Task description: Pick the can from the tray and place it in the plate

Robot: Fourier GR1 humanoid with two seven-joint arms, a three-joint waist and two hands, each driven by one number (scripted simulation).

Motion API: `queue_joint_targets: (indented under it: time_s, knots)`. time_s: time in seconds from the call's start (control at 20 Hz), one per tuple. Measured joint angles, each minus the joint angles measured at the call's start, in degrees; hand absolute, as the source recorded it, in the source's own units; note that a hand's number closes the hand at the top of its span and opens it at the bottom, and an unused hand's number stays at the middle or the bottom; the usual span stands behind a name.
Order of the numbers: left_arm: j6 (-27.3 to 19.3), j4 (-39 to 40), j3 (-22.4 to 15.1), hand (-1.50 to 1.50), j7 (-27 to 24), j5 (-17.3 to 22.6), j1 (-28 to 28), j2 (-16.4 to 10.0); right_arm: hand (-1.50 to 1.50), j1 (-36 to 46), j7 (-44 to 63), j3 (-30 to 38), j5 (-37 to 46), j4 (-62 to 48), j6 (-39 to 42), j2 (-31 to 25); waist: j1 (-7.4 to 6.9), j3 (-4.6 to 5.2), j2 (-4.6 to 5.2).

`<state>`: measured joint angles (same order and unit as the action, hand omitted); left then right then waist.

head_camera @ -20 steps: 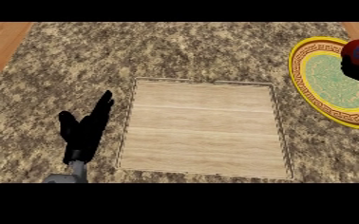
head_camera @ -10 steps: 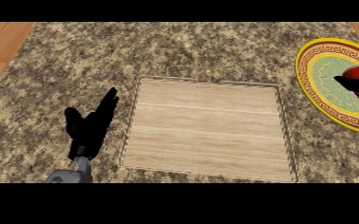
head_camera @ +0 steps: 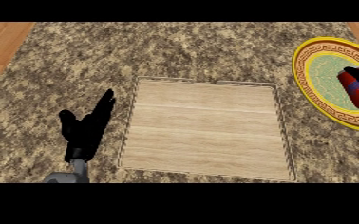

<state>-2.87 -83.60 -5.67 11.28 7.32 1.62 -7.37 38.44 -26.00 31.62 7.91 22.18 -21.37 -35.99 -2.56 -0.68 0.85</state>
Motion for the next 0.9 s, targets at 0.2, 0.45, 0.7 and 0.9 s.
queue_joint_targets:
  time_s: [0.2, 0.45, 0.7, 0.9]
  knots:
    - [-0.45, -0.49, 0.07, 0.0, -0.62, -0.56, -0.97, 0.2, -1.5, -0.37, -2.81, 3.62, -3.71, -2.95, 4.56, -2.21, 0.54, 0.11, -0.3]
    - [-0.62, -1.23, 0.5, 0.0, -0.43, -0.51, -1.93, 0.33, -1.5, -3.64, -5.72, 5.9, -7.19, -5.12, 15.2, -4.83, 1.36, 0.23, -0.66]
    - [-0.67, -0.34, 1.0, 0.0, 0.03, -0.71, -1.63, 0.45, -1.5, -8.64, -8.92, 5.6, -8.56, -5.18, 25.26, -6.35, 2.09, 0.27, -1.0]
    - [-0.47, -0.27, 1.34, 0.0, 0.19, -0.88, -1.67, 0.44, -1.5, -13.49, -11.12, 4.47, -8.75, -4.0, 30.47, -7.41, 2.42, 0.31, -1.18]
